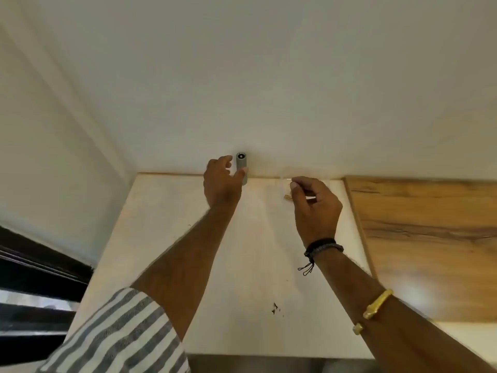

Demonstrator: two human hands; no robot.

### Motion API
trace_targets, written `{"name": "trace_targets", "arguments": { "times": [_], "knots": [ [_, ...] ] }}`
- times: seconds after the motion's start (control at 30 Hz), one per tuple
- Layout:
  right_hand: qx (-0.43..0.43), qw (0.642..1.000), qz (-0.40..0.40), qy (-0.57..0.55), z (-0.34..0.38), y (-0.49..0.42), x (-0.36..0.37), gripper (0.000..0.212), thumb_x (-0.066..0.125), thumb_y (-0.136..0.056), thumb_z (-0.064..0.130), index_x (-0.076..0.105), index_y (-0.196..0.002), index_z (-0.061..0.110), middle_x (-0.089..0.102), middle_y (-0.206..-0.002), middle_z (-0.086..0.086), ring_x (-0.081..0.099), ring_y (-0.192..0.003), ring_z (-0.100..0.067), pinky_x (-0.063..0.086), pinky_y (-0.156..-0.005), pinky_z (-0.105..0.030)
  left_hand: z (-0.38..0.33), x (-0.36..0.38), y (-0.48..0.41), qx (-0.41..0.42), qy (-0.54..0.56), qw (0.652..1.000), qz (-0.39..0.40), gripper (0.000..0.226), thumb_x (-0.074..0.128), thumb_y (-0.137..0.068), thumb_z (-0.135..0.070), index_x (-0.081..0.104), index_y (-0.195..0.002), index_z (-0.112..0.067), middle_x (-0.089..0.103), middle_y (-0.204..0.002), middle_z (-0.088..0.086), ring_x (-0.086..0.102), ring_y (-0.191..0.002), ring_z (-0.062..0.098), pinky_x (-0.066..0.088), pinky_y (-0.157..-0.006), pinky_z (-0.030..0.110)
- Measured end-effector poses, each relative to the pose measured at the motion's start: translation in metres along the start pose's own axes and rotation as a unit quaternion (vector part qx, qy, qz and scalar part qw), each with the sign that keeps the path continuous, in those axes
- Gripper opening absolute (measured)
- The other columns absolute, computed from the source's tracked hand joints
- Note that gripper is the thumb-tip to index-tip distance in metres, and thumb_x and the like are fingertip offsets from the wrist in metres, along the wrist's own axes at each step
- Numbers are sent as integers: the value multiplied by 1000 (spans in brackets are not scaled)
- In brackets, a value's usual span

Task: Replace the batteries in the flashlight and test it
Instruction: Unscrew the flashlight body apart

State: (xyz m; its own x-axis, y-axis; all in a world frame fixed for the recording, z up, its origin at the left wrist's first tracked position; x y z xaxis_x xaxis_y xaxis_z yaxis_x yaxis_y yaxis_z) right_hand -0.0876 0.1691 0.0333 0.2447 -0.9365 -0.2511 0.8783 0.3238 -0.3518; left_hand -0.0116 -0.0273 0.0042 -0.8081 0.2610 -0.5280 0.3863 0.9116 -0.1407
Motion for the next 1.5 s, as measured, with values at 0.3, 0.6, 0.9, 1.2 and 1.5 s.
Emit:
{"name": "trace_targets", "arguments": {
  "times": [0.3,0.6,0.9,1.2,1.5],
  "knots": [
    [43,998,-5,-43,-20,-7,16,10,70,-93,12,77,-100,13,75,-94,-1,71,-83,-22,60,-70,-26,12,26,-16,7,-21,1000,9,35,68,-87,-40,66,-113,-17,66,-111,1,62,-98,17,45,-79,26],
    [55,997,-20,-53,-6,3,1,10,69,-93,13,76,-99,16,74,-94,1,71,-85,-16,63,-71,-43,-1,10,20,44,21,999,18,17,61,-93,-34,61,-102,-19,67,-100,-8,60,-93,11,49,-80,29],
    [71,996,-28,-53,19,58,-38,14,70,-93,18,77,-105,16,76,-99,2,71,-89,-17,63,-69,-47,-26,-42,122,120,53,989,65,11,48,-102,-23,49,-113,-18,61,-95,-12,60,-84,6,51,-73,21],
    [103,992,7,-68,21,126,-78,10,71,-93,16,77,-100,21,76,-91,5,72,-82,-21,62,-67,-52,-21,-67,214,186,-39,974,121,30,58,-96,-35,58,-120,-18,64,-107,-3,51,-93,12,40,-73,17],
    [93,989,114,-5,11,168,-97,6,68,-95,25,74,-97,25,75,-84,8,70,-75,-13,62,-70,-43,-7,-67,263,234,-150,948,156,34,62,-93,-37,64,-119,-15,65,-109,3,51,-102,21,48,-84,33]
  ]
}}
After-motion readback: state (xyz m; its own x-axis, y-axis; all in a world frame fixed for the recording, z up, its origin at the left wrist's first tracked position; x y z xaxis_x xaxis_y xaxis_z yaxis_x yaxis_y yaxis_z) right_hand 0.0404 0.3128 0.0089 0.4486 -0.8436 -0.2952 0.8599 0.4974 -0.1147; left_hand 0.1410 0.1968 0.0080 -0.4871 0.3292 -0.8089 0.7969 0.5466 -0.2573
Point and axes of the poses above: each hand's wrist, its own y-axis away from the middle knuckle, its own x-axis out of the palm, z = x × y, the point moved 3 cm from there along -y, towards the middle knuckle
